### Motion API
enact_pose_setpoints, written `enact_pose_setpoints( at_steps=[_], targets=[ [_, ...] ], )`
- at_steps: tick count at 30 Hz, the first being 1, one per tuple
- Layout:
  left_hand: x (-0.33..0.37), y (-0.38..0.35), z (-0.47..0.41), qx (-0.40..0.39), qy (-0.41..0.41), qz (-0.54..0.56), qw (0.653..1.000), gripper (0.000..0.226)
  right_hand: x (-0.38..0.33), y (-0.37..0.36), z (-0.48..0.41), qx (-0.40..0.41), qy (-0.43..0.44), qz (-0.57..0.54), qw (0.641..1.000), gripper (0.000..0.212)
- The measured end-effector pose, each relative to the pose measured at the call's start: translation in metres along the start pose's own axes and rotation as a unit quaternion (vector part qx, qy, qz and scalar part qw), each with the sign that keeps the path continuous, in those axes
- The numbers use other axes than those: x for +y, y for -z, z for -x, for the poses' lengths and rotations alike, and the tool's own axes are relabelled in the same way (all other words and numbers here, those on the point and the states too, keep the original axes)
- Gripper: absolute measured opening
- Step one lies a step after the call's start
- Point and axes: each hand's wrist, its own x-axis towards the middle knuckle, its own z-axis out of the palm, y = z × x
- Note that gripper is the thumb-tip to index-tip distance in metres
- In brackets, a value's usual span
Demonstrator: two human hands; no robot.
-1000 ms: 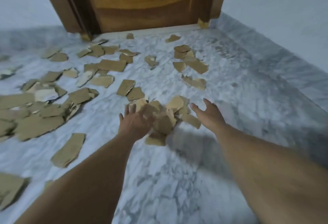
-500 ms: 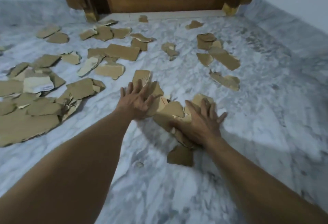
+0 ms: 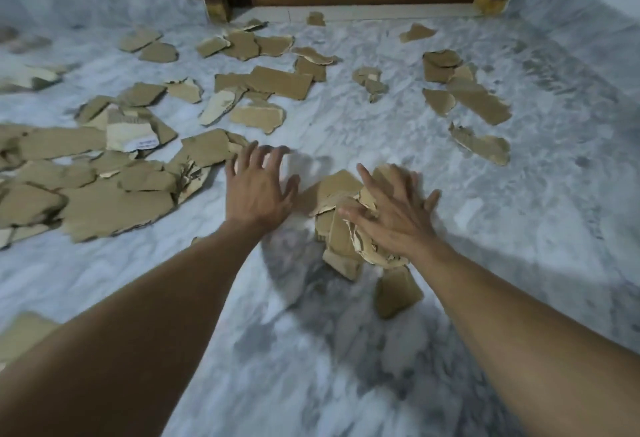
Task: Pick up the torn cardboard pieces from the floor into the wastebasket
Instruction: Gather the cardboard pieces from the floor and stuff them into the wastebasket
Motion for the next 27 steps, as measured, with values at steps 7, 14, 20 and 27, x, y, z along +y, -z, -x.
enact_pose_setpoints(
  at_steps=[7,14,20,27],
  targets=[
    [-0.147,0.03,0.012,-0.233,0.193,-0.103,0.947,0.074,-0.065,-0.026,-0.024,-0.023,0.01,0.054,0.998,0.091],
    [-0.122,0.04,0.057,-0.164,0.132,-0.012,0.978,0.065,-0.112,-0.035,-0.028,-0.017,0.016,0.034,0.999,0.091],
    [-0.199,0.051,0.063,-0.159,0.246,-0.056,0.954,0.083,-0.152,-0.044,-0.032,0.005,0.0,0.011,1.0,0.09],
    [-0.156,0.037,0.092,-0.054,0.174,0.077,0.98,0.072,-0.2,-0.062,-0.037,0.031,0.064,-0.016,0.997,0.061]
  ],
)
